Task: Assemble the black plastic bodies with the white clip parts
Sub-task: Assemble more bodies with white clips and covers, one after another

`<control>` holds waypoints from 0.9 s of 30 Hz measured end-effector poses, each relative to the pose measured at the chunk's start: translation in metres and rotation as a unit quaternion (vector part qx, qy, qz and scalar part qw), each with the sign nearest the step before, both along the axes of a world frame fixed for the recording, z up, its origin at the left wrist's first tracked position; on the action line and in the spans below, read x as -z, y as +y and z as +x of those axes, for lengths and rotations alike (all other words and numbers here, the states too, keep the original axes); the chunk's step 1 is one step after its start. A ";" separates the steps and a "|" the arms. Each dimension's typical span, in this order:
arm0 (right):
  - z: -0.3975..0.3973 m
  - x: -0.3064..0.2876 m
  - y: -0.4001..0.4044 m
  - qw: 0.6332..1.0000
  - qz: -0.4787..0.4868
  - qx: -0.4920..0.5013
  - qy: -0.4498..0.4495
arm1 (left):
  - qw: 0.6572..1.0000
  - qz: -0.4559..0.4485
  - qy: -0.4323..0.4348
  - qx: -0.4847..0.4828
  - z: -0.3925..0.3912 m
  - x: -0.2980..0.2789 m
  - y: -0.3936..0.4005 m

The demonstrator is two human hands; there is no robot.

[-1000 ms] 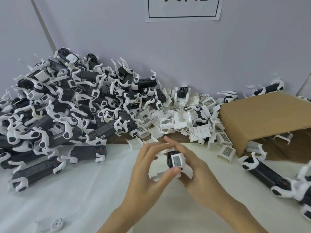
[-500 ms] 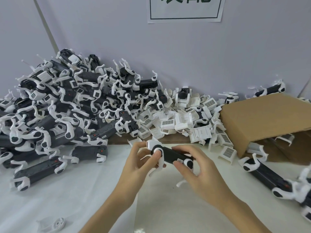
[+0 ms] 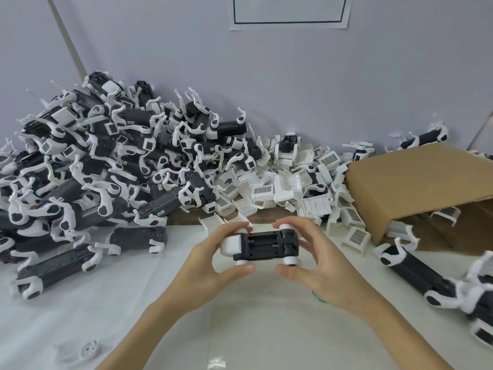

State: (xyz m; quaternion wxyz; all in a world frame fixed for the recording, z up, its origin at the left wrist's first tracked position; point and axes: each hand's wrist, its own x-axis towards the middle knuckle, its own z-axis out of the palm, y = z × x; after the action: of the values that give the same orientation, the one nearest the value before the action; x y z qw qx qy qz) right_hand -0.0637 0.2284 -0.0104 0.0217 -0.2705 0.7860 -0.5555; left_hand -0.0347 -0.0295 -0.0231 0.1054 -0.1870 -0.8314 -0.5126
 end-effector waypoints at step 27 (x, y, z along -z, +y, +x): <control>-0.071 0.009 -0.084 0.979 0.140 0.148 -0.003 | 0.885 0.354 -0.041 -0.300 -0.018 0.010 0.001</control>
State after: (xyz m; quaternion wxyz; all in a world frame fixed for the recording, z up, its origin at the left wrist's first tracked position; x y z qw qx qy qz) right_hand -0.1350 0.1447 -0.0198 -0.0206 -0.1432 0.8873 -0.4379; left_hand -0.0529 -0.0285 -0.0334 0.2787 0.1422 -0.6146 -0.7242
